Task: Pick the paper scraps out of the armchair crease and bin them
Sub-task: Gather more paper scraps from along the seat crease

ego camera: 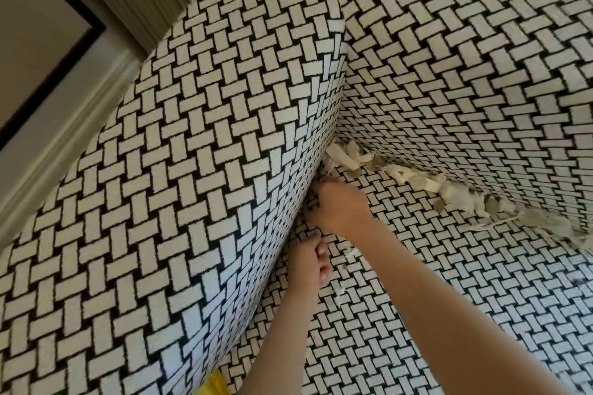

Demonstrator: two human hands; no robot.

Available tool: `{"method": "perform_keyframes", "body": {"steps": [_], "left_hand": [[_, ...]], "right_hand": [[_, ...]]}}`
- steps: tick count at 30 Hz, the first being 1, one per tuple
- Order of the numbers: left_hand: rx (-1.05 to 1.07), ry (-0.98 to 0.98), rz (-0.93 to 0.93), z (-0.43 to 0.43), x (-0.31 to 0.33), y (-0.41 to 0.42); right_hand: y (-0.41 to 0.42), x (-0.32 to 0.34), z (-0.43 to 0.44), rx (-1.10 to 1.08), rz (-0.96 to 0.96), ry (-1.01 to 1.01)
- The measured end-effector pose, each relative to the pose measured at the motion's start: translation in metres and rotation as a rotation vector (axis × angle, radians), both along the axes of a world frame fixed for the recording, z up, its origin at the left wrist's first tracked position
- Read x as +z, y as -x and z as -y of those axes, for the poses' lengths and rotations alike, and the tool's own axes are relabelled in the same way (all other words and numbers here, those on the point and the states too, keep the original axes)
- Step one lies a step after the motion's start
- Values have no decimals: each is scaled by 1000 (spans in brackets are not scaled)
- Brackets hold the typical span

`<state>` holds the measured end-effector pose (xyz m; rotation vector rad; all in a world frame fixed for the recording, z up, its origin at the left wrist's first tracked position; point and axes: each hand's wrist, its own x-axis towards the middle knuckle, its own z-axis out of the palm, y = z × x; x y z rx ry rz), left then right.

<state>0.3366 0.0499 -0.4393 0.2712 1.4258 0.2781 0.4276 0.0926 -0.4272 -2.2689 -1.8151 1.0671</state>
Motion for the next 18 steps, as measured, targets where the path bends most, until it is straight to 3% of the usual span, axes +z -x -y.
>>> {"method": "perform_keyframes", "body": {"steps": [4,8,13,18], "left_hand": [[97,50,58,-2,3,10],[284,86,160,-10,2,8],[346,114,137,-17,1,3],[343,98,120,-15,4,7]], "right_hand": [[27,-21,5,-66,218,-28],[27,-27,3,-116,269,-69],[18,-30,3,-152,260,-193],[24,-31,4,-107,309,-127]]}}
